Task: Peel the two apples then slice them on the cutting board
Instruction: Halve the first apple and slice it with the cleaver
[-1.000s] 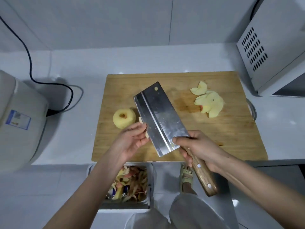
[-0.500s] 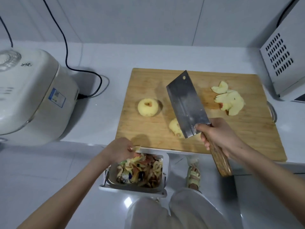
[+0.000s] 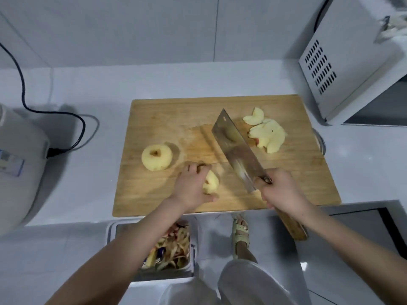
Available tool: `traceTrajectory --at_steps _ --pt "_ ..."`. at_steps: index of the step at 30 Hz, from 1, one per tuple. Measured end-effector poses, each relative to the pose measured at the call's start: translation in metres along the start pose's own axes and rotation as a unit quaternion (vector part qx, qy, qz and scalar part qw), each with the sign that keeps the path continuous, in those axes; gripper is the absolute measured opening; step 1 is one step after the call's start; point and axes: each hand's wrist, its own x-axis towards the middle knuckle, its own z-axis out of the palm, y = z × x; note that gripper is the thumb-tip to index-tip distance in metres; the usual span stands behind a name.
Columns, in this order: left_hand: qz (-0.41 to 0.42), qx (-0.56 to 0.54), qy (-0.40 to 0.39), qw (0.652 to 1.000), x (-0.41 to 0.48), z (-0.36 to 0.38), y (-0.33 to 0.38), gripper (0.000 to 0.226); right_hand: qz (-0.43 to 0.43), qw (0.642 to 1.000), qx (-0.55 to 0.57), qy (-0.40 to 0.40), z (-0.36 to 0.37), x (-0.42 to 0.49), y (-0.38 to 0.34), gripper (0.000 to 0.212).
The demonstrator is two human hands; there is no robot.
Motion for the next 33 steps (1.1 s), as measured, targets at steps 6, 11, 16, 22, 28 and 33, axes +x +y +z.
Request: traceTrajectory --at_steps 6,11,16,22,28,33 --pt "0.039 0.041 0.020 0.998 0.020 0.000 0.000 0.079 0.000 0.999 -0.034 -0.035 -0.021 0.024 0.017 0.026" --pt "0.005 0.029 0.082 0.996 0.071 -0.016 0.038 0.071 -0.039 0.993 -0.101 -0.036 -0.040 0.055 0.030 0.035" --pt "-0.023 0.038 0.057 0.997 0.113 -0.010 0.069 0.073 -0.060 0.985 -0.154 -0.047 -0.065 0.086 0.040 0.039" --pt "-0.021 -0.054 0.124 0.991 0.103 -0.007 0.068 0.057 -0.101 0.976 -0.177 -0.081 -0.083 0.110 0.049 0.038" --pt "0.124 -0.067 0.159 0.977 0.100 -0.015 0.048 0.029 -0.148 0.964 -0.179 -0.127 -0.080 0.109 0.045 0.021" --pt "0.212 0.004 0.113 0.971 0.107 -0.024 0.045 0.027 -0.160 0.954 -0.222 -0.122 -0.078 0.111 0.042 0.036"
